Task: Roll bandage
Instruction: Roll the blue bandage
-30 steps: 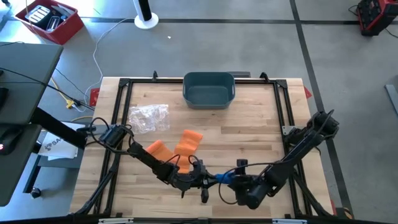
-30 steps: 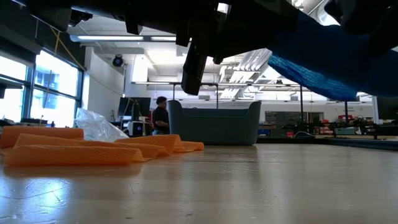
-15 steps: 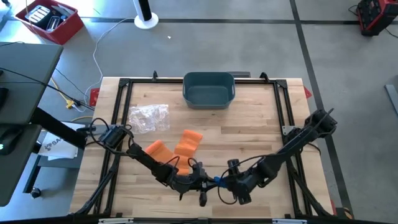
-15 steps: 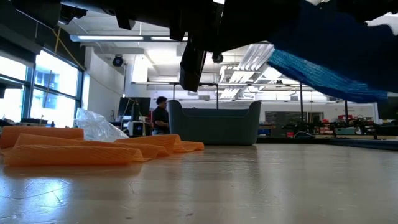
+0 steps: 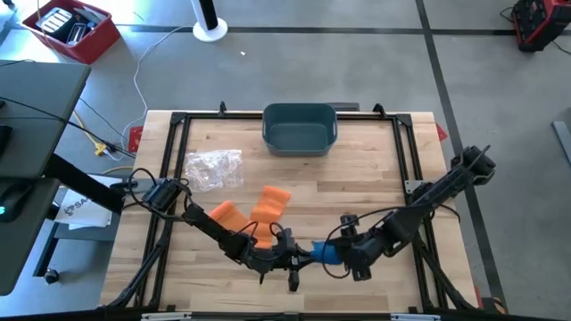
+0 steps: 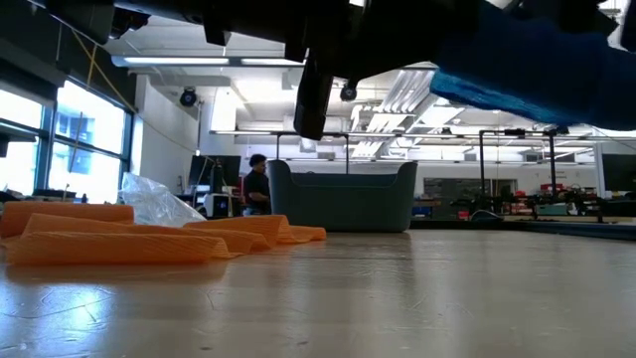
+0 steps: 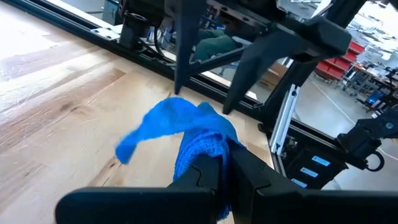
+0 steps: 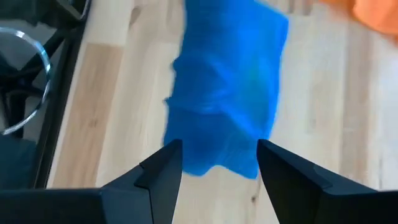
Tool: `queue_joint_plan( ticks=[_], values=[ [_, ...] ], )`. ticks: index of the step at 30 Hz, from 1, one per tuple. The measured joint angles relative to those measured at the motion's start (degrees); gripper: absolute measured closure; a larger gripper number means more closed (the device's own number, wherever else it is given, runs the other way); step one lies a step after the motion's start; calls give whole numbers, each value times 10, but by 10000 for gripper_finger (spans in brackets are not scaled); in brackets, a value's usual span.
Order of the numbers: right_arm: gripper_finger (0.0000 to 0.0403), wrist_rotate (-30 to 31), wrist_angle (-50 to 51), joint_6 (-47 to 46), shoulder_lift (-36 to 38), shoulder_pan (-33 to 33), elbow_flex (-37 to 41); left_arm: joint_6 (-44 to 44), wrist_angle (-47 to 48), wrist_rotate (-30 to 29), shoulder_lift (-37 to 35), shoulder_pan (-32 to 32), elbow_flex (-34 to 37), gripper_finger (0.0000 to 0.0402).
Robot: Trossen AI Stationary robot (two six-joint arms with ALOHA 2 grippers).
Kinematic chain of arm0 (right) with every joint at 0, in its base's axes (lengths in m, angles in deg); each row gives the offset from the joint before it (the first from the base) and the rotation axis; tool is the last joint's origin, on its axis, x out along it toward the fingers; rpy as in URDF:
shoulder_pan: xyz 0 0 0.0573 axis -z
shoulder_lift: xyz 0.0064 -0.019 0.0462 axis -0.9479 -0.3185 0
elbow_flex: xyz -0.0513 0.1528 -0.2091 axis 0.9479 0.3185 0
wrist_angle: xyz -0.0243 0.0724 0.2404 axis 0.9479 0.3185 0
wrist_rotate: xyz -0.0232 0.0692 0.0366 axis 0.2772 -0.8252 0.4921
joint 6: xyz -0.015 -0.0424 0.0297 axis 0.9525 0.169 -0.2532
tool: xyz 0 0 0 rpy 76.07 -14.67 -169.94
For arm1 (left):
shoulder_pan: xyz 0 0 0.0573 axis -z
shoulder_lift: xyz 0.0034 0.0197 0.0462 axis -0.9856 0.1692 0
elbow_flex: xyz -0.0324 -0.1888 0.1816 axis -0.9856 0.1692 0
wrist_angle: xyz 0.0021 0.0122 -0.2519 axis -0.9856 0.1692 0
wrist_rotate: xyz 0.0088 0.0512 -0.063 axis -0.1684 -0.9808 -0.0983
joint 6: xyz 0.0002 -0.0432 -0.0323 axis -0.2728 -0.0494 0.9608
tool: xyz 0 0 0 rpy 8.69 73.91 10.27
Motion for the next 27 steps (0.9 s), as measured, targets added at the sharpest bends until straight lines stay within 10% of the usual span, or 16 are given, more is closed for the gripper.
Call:
queue_joint_plan(
  ticks=[27],
  values=[
    [201,60,-189,70,-87,19,0,-6,6,0,1,4,1,396]
  ],
)
